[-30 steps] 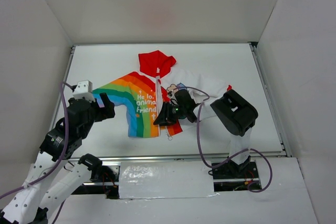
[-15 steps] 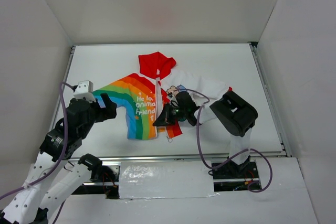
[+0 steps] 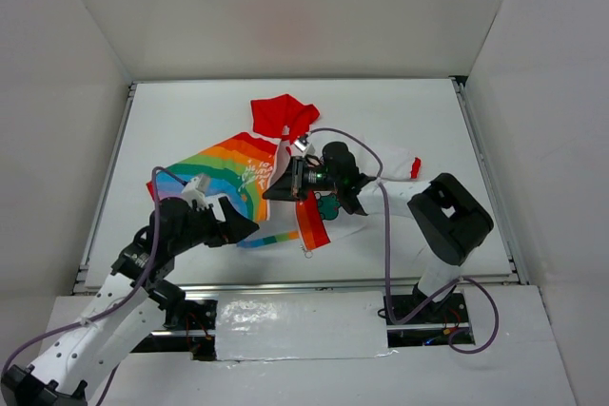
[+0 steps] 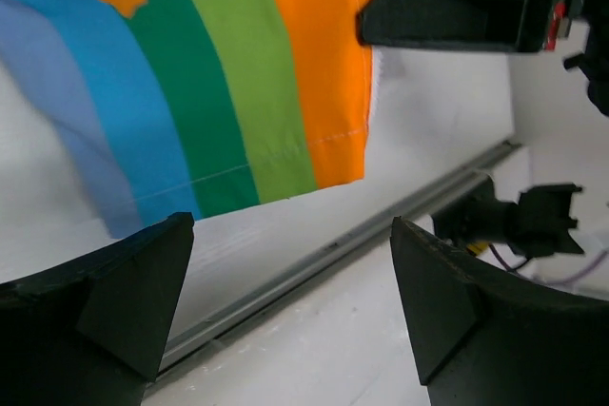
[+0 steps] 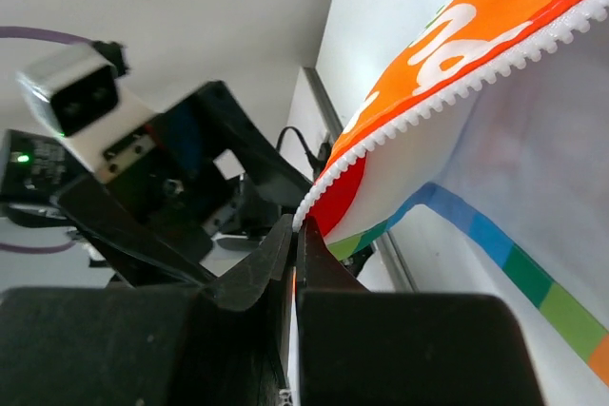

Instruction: Zip up the jacket

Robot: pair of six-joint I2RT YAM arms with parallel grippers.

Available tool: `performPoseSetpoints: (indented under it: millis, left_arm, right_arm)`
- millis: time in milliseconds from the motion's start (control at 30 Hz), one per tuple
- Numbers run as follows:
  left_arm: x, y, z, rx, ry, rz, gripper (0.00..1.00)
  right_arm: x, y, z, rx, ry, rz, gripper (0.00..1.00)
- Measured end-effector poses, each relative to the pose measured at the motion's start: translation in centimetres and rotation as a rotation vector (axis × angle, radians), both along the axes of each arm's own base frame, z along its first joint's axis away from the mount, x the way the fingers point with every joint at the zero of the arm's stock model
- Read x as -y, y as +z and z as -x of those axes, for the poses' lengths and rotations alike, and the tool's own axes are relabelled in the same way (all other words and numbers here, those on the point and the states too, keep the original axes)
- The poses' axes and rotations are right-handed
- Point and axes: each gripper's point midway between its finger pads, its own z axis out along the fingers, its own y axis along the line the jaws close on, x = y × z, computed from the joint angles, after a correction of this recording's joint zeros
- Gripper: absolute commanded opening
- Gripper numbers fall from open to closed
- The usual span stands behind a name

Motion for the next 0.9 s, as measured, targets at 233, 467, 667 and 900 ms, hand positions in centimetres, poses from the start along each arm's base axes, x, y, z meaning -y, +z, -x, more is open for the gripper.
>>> performPoseSetpoints:
  millis: [233,467,667,900]
  left_arm:
    - [2.3,0.6,1.0,0.029,-0.103,0.147,0.91]
    - [3.1,2.1,0.2,0.092,-0.132,0.184,0.77]
    - [3.3,0.5,-0.3,0.032,-0.129,0.157,0.77]
    - [3.3,-0.3,-0.5,0.013,-0.124,0.14,0.68]
  right_arm:
    - [-0.2,0.3,0.7,-0.005,0.038,-0.019,0.0]
    - [-0.2,-1.5,1.8,0.007,0.075,0.044,0.0]
    - [0.1,-2.5,1.9,0.006,0.08,0.084,0.0]
    - [-0.2,-1.8,1.6,0.019,0.083,0.078,0.0]
